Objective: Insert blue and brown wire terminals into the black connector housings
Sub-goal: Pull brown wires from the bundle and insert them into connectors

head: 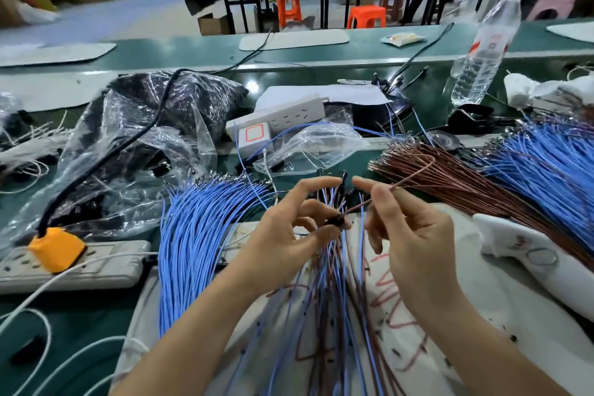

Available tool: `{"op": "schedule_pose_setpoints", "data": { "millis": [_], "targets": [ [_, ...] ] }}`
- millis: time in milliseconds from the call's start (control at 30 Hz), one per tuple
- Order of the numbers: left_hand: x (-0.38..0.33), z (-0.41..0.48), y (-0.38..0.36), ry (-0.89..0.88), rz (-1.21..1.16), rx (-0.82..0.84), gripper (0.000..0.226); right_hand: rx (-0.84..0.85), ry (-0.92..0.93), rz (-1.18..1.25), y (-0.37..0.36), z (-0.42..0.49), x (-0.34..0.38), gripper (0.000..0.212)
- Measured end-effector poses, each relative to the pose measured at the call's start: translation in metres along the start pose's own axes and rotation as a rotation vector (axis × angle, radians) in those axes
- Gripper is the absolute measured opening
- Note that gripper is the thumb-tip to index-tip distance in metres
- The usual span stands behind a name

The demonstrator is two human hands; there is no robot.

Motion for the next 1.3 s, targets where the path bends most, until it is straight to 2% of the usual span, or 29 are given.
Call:
{"op": "schedule_pose_setpoints", "data": {
  "millis": [200,300,400,467,533,633,800,933,1100,1300],
  "targets": [
    [-0.001,0.0,0.001,0.007,0.017,0.002,0.04,-0.072,0.002,-0.052,0.004,0.002,0.0,0.02],
    [-0.003,-0.001,0.001,0.006,-0.014,0.001,0.034,0.047,-0.011,-0.108,-0.004,-0.001,-0.004,0.014],
    [-0.004,-0.001,0.001,-0.013,0.002,0.016,0.035,0.159,-0.028,-0.118,-0.01,-0.004,-0.009,0.016],
    [-0.004,-0.001,0.001,-0.006,-0.018,0.001,0.035,0.109,-0.081,-0.032,-0.006,-0.003,-0.01,0.017],
    [-0.004,-0.001,0.003,-0.001,-0.014,-0.03,0.033,0.001,-0.146,0.088,0.003,0.002,-0.013,0.031],
    [-0.003,-0.001,0.003,-0.01,0.083,-0.022,0.026,-0.12,-0.187,0.203,0.013,0.011,-0.014,0.027],
    [0.0,-0.002,0.002,-0.007,0.186,0.003,0.032,-0.076,-0.167,0.163,0.011,0.011,-0.019,0.023],
    [0.002,0.0,0.005,-0.045,0.209,-0.055,0.032,-0.085,-0.148,0.203,0.01,0.01,-0.017,0.022],
    [-0.002,0.001,0.008,-0.114,0.288,-0.102,0.031,-0.062,-0.062,0.094,0.012,0.011,-0.009,0.015],
    [-0.006,0.0,0.001,-0.23,0.371,-0.109,0.022,0.076,-0.021,-0.149,-0.002,-0.001,-0.013,0.014]
  ]
}}
Point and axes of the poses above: each hand's wrist, its own z-axis towards the middle knuckle, its own y-axis out of the back of the hand, x = y × z, the point moved 3 cm from there along z, towards the middle knuckle, and after that the axes turned 4 degrees about z, right-handed, at the moved point
